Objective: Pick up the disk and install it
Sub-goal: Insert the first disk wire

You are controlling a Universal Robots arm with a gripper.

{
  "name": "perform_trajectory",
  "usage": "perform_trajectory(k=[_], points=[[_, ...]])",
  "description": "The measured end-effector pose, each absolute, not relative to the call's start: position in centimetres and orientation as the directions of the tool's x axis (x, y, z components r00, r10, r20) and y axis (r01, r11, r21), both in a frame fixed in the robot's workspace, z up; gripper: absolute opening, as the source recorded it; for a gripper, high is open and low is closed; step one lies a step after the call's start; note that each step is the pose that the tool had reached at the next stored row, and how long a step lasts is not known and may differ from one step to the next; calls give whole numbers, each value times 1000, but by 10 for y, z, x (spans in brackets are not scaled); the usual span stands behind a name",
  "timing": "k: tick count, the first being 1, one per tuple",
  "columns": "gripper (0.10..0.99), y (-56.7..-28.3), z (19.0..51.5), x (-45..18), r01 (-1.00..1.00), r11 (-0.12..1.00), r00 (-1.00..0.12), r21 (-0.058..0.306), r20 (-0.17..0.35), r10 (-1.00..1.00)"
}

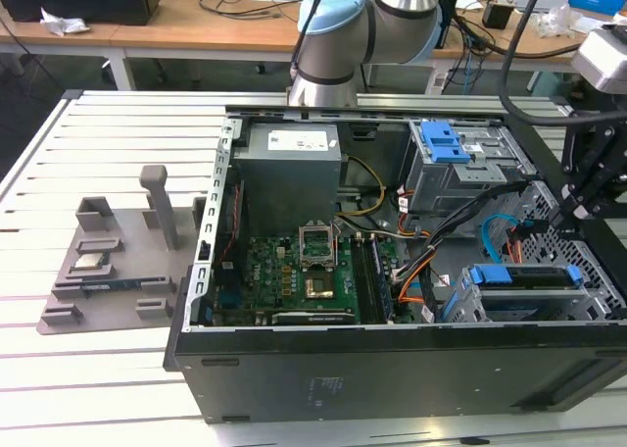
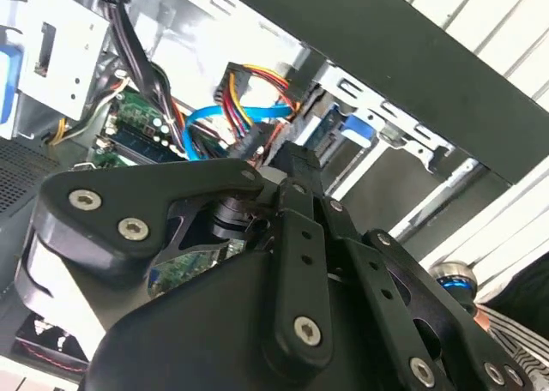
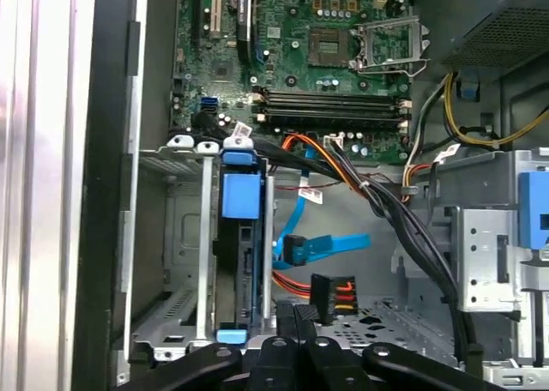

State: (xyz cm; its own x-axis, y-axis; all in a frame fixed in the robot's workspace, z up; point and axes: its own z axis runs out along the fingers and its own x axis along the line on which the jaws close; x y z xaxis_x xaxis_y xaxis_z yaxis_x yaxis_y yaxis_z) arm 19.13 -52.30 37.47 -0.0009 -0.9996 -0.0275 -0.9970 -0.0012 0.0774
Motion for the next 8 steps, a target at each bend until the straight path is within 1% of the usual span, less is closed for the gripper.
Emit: perform_trajectory(k=[8], points=[[106,-506,367,186,-997,-1,-1,77,-24,-1000]])
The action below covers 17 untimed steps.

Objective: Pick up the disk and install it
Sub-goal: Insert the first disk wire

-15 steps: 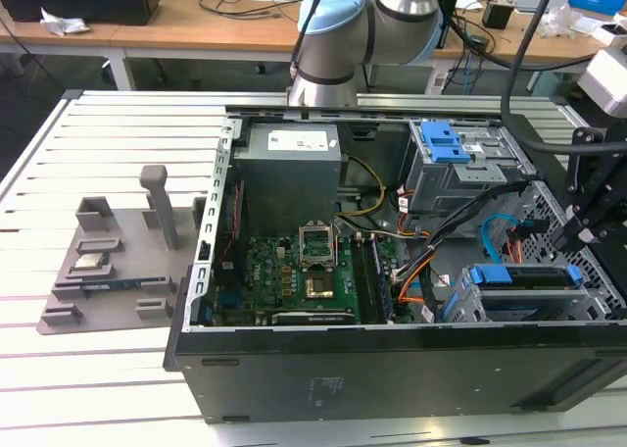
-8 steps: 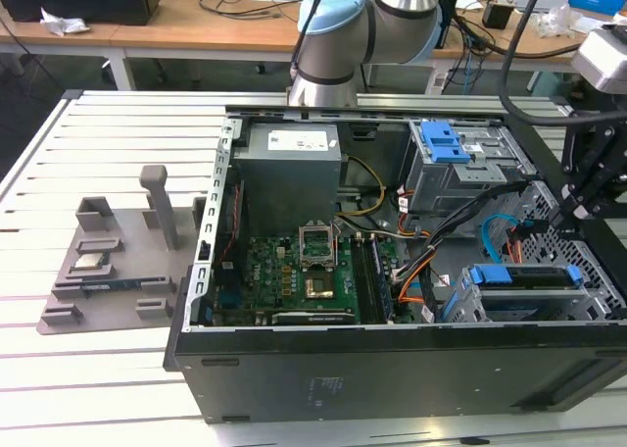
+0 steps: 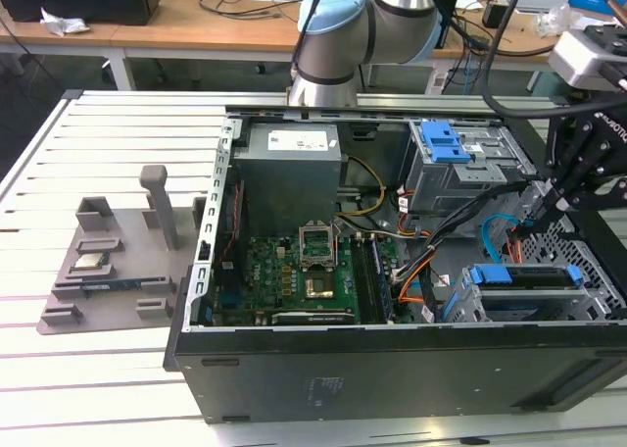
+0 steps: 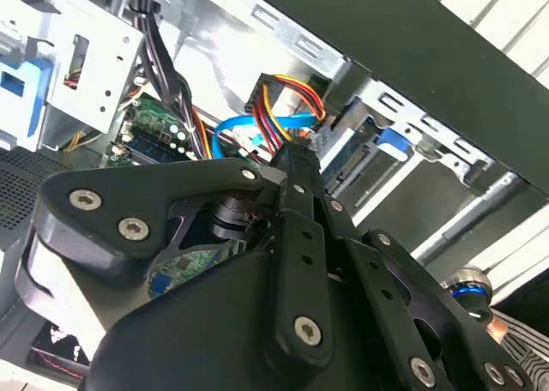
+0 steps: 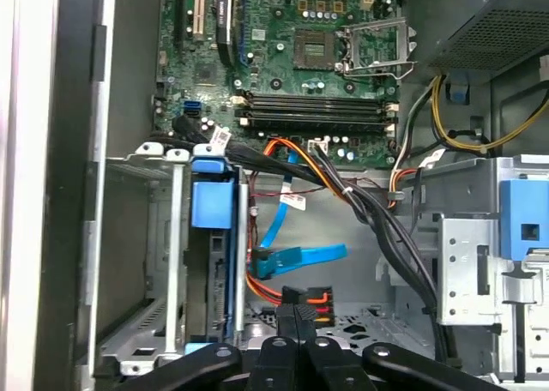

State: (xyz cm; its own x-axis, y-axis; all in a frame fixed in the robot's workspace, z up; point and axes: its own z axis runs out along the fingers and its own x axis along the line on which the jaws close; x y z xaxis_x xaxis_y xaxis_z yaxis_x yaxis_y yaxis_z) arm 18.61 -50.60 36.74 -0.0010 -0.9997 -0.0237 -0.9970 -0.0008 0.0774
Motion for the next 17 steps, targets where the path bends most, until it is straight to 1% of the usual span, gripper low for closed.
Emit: perform_trajectory(k=[6,10,17], points=[[106,-506,367,186,-997,-1,-1,77,-24,-1000],[361,-506,367,186,-997,-1,-1,77,-24,-1000],[361,-505,359,183,-997,2,-1,77,15,-1000]])
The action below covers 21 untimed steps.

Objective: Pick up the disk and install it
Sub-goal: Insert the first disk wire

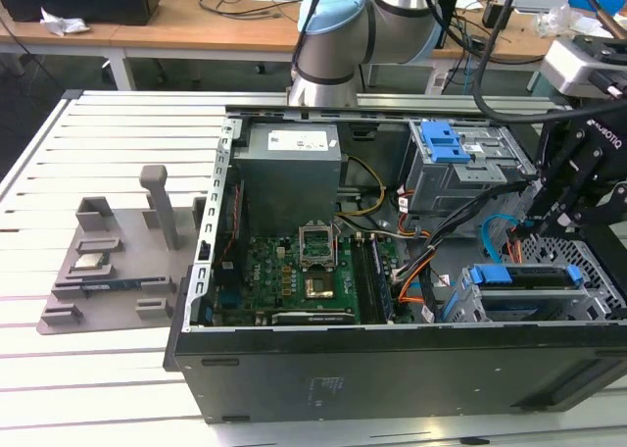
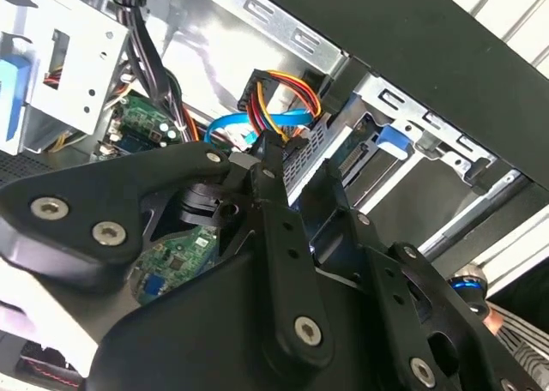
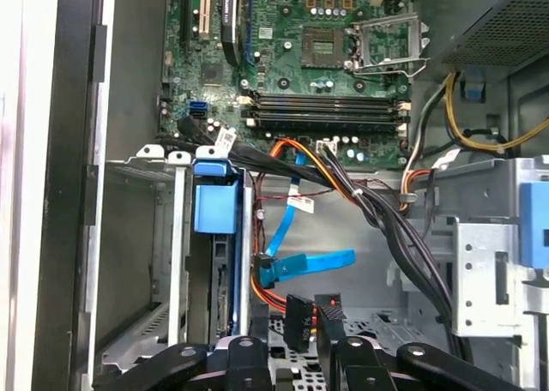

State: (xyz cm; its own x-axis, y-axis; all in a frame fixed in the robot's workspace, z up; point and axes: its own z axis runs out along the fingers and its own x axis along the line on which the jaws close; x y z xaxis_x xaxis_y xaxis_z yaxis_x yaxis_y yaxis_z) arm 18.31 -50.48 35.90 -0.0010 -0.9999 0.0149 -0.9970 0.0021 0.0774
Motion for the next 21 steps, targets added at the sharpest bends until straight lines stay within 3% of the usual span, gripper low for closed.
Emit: perform_trajectory(k=[5,9,21], points=[[345,-505,356,183,-997,2,-1,77,18,-1000],[169,-505,356,183,-997,2,-1,77,19,-1000],[169,-534,346,183,-997,19,-16,77,35,-999]])
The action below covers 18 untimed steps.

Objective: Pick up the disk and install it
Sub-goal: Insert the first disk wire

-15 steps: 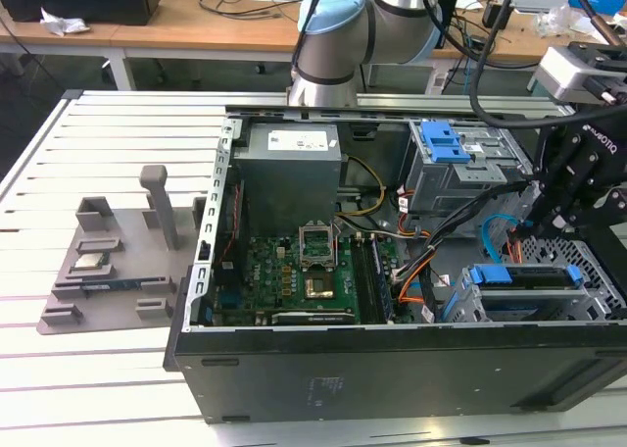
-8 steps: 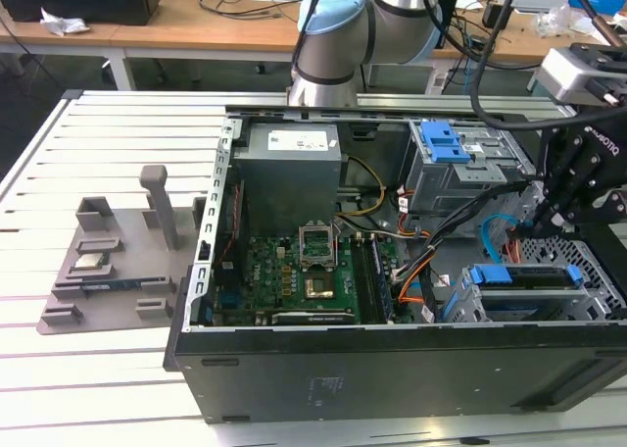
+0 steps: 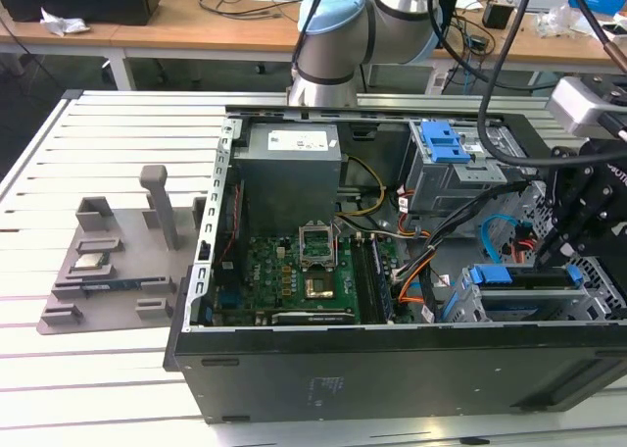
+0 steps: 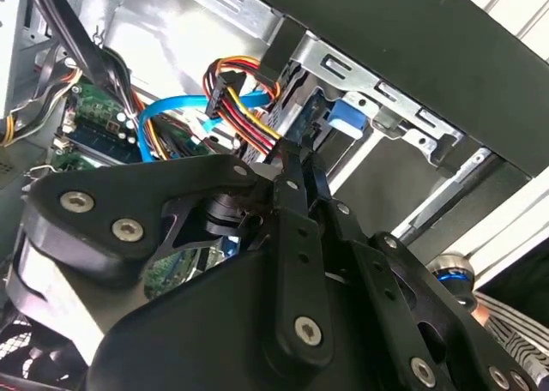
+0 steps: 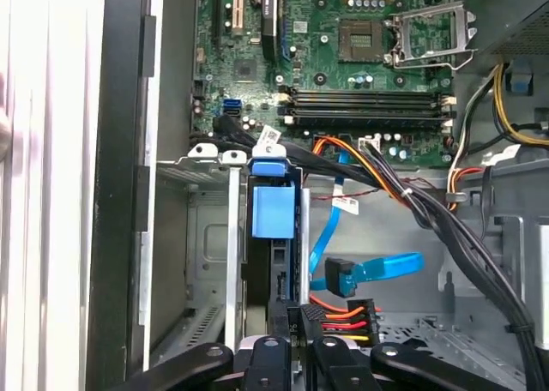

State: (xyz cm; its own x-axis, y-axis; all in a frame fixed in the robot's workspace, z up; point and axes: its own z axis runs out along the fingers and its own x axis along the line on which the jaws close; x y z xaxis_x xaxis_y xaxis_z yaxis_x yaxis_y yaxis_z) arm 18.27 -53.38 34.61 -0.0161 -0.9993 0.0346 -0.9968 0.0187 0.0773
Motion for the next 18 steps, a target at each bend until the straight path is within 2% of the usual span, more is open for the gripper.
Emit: perform_trajectory(k=[18], points=[[169,-536,339,186,-997,28,-25,77,38,-999]])
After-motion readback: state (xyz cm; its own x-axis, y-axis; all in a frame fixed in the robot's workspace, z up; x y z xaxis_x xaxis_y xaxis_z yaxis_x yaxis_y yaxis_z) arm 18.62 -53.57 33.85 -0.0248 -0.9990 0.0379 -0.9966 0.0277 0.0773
